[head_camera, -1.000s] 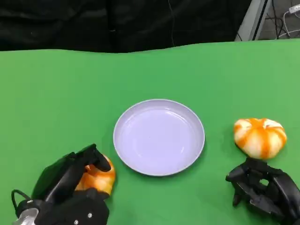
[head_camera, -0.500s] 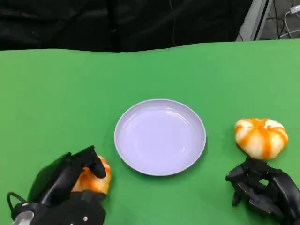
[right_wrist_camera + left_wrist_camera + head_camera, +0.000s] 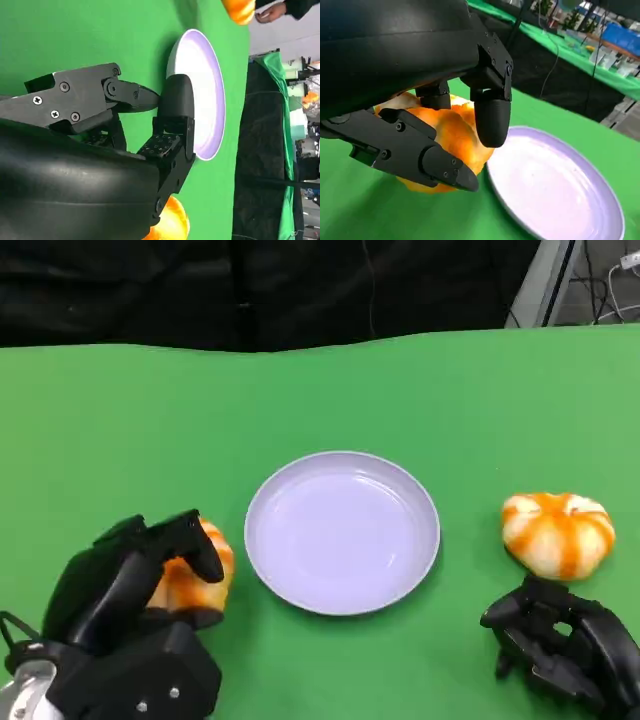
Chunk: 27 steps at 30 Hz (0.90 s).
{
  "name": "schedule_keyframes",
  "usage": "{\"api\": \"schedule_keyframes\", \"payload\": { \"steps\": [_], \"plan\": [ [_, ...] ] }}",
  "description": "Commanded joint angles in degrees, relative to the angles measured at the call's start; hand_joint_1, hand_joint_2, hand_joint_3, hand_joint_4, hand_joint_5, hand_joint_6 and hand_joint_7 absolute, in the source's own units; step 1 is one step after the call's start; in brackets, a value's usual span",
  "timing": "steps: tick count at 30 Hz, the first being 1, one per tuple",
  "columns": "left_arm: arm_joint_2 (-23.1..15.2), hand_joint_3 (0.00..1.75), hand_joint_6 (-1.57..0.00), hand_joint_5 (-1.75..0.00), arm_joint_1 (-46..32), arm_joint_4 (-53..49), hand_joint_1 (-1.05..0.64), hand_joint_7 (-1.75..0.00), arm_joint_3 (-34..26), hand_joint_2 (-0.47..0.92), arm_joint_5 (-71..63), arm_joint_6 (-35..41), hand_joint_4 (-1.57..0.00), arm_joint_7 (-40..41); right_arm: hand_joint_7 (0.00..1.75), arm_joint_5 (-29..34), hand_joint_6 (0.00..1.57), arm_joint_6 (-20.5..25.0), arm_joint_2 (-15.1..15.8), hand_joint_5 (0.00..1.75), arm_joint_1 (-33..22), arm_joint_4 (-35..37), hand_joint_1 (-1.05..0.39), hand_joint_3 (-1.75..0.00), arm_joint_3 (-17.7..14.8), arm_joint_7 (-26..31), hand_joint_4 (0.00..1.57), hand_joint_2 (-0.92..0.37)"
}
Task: Grasp the bread from the table and place it into the plate.
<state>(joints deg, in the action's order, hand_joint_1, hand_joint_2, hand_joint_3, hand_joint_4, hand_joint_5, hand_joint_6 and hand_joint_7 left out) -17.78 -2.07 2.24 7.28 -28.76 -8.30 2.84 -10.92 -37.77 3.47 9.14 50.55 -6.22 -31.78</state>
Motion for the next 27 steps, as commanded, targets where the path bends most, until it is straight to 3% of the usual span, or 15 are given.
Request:
{"api": "schedule_keyframes", "payload": {
  "steps": [1,11,27],
  "plan": [
    [-0.7,0.0,-0.52,-1.73,0.2,2.4,-0.02,-1.54,-0.8,0.84,0.4,0.1,-0.47,-0.5,1.08,-0.2,0.75,0.2,0.4,1.75,0.2,0.2,-0.21,-0.47,-0.3,-0.2,0.63,-0.92],
    [0.2,0.0,-0.55,-1.73,2.3,3.9,-0.04,-1.47,-0.2,0.84,-0.2,0.6,-0.46,-1.0,1.08,0.1,0.75,-0.1,0.5,1.75,0.1,0.6,-0.22,-0.48,-0.2,0.0,0.64,-0.92],
    [4.9,0.0,-0.47,-1.75,14.8,-9.1,-0.04,-1.6,6.4,0.85,-0.6,-3.7,-0.45,0.4,1.1,0.7,0.74,-0.9,-0.4,1.75,-0.4,-0.1,-0.23,-0.47,0.1,0.8,0.63,-0.92]
  ]
}}
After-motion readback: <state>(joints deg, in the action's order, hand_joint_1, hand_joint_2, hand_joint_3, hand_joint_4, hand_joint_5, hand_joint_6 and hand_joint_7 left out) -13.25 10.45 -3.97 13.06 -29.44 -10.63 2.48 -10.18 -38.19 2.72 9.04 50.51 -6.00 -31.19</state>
